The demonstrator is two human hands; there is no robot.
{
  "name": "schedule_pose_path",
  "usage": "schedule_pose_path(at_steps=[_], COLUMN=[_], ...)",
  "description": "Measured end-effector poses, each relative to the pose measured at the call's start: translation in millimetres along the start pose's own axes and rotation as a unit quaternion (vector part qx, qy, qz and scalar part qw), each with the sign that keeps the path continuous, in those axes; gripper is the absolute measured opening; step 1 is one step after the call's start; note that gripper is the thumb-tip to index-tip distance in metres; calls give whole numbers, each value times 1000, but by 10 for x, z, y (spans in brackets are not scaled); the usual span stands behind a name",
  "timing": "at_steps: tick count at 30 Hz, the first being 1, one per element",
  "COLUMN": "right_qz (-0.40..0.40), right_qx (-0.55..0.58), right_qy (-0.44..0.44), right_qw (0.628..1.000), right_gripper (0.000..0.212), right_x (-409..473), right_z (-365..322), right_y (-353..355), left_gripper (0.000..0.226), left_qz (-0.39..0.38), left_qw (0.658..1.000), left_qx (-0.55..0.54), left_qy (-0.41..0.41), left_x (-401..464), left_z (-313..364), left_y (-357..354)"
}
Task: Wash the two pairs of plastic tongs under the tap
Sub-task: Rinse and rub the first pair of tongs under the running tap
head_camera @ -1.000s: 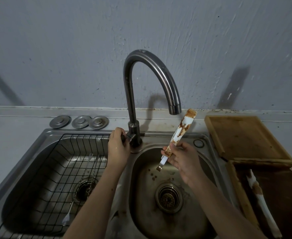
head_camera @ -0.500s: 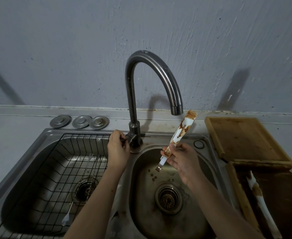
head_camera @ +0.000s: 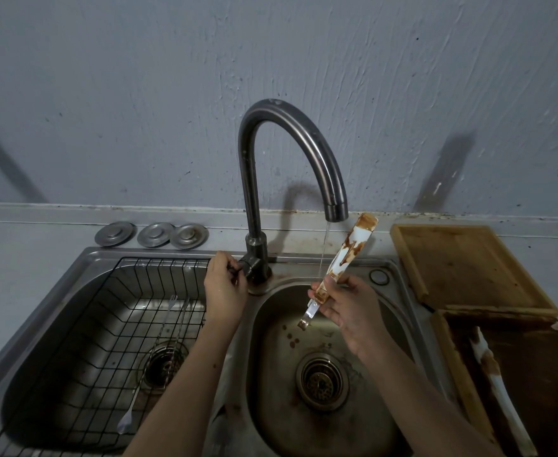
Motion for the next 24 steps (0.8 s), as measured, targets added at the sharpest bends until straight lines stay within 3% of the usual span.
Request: schedule_pose_path(at_steps=[24], right_qz=[-7], right_qx=[1], right_qy=[-7], right_qw=[1000], right_gripper=[5], right_x=[-24], right_z=[3], right_y=[-37], left_gripper=[28], left_qz=[-9], left_qw=[998], left_qx=[-30], left_qy=[47], left_x=[-10], left_z=[30], left_y=[21])
Point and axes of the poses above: each hand's wrist, its own x-axis towards the middle knuckle, its own y-axis out of the back of the hand, z = x × y, the point moved 1 cm from there along x, towards the middle knuckle, and after that the axes turned 15 degrees about -y, right-handed, at the moved point
